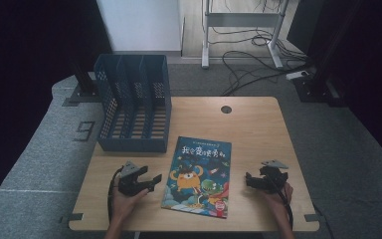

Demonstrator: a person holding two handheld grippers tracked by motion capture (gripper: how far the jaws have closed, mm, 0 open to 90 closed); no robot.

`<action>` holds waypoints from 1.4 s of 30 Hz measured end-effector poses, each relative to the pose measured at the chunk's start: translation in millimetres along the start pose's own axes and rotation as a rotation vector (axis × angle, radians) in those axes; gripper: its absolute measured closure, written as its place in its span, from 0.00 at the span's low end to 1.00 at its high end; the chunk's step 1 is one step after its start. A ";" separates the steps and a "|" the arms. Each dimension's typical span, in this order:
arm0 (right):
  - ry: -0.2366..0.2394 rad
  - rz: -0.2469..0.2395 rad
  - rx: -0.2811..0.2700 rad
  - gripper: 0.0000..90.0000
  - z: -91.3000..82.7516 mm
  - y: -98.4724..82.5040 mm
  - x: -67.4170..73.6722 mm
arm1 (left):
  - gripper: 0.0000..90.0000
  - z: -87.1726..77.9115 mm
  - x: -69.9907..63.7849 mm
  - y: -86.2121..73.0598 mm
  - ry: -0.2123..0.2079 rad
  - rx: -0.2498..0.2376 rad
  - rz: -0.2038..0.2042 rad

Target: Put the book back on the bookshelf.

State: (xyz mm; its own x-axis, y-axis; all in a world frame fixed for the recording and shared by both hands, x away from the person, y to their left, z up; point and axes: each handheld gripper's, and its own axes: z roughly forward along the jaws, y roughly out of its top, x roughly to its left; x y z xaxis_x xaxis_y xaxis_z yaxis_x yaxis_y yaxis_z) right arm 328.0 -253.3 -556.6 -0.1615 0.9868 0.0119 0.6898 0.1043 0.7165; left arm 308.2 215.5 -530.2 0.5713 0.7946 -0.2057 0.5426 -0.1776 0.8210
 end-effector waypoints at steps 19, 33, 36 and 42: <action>-0.018 0.016 -0.028 0.12 -5.3 -3.8 -2.4 | 0.20 0.8 -1.7 1.4 0.008 0.027 0.013; -0.009 0.042 -0.062 0.17 -10.9 -1.3 -2.4 | 0.20 0.4 -2.4 1.9 0.005 0.022 0.008; 0.004 0.042 -0.082 0.18 -15.0 0.6 -0.2 | 0.20 0.7 -2.4 2.0 0.006 0.024 0.009; 0.030 0.030 -0.111 0.19 -21.4 4.4 6.1 | 0.20 1.6 -3.5 2.0 0.007 0.029 0.015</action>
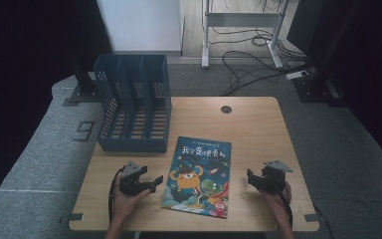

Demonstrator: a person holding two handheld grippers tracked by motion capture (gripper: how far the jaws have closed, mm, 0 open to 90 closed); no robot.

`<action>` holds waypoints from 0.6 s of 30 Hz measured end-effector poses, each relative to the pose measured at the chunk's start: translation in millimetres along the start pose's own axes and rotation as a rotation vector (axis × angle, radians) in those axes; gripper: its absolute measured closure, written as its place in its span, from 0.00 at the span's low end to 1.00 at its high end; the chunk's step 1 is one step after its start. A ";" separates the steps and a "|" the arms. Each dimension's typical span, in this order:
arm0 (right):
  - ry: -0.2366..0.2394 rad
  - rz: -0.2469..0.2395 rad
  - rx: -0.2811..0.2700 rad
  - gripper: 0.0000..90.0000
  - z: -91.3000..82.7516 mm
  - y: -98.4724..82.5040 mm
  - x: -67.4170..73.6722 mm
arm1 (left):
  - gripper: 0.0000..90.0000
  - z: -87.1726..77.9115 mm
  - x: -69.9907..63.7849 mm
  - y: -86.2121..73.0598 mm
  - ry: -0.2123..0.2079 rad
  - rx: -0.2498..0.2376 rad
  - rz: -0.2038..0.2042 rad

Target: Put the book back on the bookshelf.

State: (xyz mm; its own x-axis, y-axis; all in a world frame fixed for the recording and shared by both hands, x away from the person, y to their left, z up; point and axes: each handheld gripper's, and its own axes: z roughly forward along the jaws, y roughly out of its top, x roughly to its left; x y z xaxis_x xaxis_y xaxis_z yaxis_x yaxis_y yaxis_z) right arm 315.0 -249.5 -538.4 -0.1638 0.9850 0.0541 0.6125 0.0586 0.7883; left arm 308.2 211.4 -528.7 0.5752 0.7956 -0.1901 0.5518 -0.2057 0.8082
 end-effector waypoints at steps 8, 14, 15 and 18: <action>0.036 -0.011 -0.027 0.19 -6.4 5.0 9.4 | 0.21 -0.1 -0.2 0.1 0.008 -0.002 -0.001; 0.060 -0.017 -0.040 0.19 -8.9 7.4 15.2 | 0.20 1.6 -2.1 0.1 0.006 0.000 0.001; 0.069 -0.019 -0.041 0.19 -9.5 8.2 18.1 | 0.20 2.0 -2.5 0.1 0.006 0.002 0.002; 0.080 -0.020 -0.042 0.19 -9.9 8.8 21.3 | 0.20 3.1 -3.8 0.1 0.002 0.004 0.003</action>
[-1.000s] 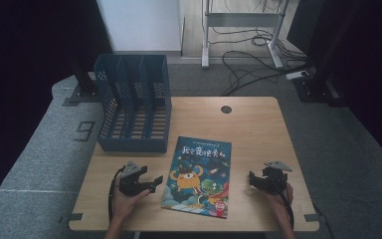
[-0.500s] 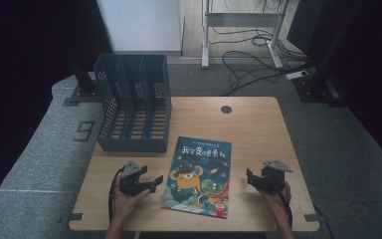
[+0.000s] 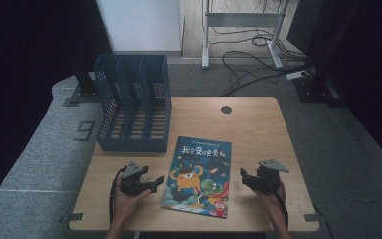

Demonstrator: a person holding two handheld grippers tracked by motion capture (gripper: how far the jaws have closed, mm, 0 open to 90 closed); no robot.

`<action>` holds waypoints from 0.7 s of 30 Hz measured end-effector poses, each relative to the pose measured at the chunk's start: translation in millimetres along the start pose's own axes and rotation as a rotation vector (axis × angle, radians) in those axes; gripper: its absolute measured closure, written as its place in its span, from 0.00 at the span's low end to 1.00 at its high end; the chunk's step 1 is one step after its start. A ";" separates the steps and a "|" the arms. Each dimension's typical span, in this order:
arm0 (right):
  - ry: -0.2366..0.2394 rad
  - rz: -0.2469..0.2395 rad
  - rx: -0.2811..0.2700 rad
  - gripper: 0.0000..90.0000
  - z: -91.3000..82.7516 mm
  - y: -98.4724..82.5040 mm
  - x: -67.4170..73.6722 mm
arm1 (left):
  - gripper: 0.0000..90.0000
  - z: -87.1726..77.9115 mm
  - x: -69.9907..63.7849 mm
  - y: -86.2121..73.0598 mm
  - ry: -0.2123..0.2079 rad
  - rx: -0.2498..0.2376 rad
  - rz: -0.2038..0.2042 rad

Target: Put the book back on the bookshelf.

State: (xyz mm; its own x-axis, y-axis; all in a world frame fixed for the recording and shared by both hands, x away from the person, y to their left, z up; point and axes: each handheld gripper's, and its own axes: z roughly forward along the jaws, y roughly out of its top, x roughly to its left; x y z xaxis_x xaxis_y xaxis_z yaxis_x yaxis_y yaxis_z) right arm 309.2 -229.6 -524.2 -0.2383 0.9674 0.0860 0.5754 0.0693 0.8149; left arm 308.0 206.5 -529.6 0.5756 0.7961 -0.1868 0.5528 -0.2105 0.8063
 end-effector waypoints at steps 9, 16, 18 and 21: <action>0.037 -0.023 -0.002 0.19 1.4 2.9 15.3 | 0.20 7.2 -7.7 -0.5 -0.015 0.019 0.008; 0.071 -0.040 0.008 0.19 6.5 3.5 29.4 | 0.20 12.0 -13.9 -0.9 -0.025 0.031 0.014; 0.074 -0.041 0.010 0.20 7.4 3.7 31.2 | 0.20 12.7 -14.5 -1.0 -0.028 0.033 0.015; 0.081 -0.050 0.018 0.20 10.5 3.8 36.7 | 0.20 15.3 -16.9 -1.1 -0.034 0.040 0.016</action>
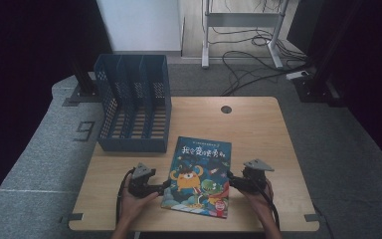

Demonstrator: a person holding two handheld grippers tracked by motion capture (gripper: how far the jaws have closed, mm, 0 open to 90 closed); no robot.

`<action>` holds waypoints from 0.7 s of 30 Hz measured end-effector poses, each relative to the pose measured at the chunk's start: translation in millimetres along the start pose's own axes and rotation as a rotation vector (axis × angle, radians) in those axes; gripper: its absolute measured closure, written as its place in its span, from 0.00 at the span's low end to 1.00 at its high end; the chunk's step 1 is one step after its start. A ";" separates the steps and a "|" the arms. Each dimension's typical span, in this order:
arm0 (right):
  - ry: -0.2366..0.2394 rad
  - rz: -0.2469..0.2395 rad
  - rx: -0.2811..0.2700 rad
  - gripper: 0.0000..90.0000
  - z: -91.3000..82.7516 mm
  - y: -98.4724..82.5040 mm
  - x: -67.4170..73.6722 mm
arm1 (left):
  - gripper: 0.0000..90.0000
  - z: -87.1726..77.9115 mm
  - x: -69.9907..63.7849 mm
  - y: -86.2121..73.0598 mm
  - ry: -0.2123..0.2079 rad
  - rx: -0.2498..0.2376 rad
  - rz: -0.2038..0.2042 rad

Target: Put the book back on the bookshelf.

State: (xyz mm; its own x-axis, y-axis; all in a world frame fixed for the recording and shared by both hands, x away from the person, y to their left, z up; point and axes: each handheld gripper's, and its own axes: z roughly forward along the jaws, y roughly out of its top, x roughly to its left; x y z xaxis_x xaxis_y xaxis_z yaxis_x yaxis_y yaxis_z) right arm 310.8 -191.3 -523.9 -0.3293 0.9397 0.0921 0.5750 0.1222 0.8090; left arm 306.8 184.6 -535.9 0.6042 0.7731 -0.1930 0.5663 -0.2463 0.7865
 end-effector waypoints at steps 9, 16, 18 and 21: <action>0.033 -0.008 0.032 0.19 12.0 1.1 15.1 | 0.20 8.2 -8.9 0.2 -0.014 0.020 0.015; 0.061 0.000 0.059 0.19 23.7 -2.1 22.7 | 0.20 13.1 -13.4 -0.2 -0.020 0.035 0.023; 0.071 0.004 0.064 0.19 26.0 -3.0 25.3 | 0.20 14.7 -15.0 -0.3 -0.022 0.040 0.027; 0.077 -0.007 0.075 0.19 30.2 -4.8 29.6 | 0.20 17.4 -17.4 -0.7 -0.025 0.050 0.032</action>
State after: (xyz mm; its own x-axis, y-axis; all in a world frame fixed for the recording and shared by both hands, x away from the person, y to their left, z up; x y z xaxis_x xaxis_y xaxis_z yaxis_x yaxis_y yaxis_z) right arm 321.0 -154.4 -542.7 -0.3885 0.9117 0.1333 0.6257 0.1549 0.7646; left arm 305.6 161.2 -543.3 0.6363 0.7493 -0.1835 0.5733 -0.3001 0.7625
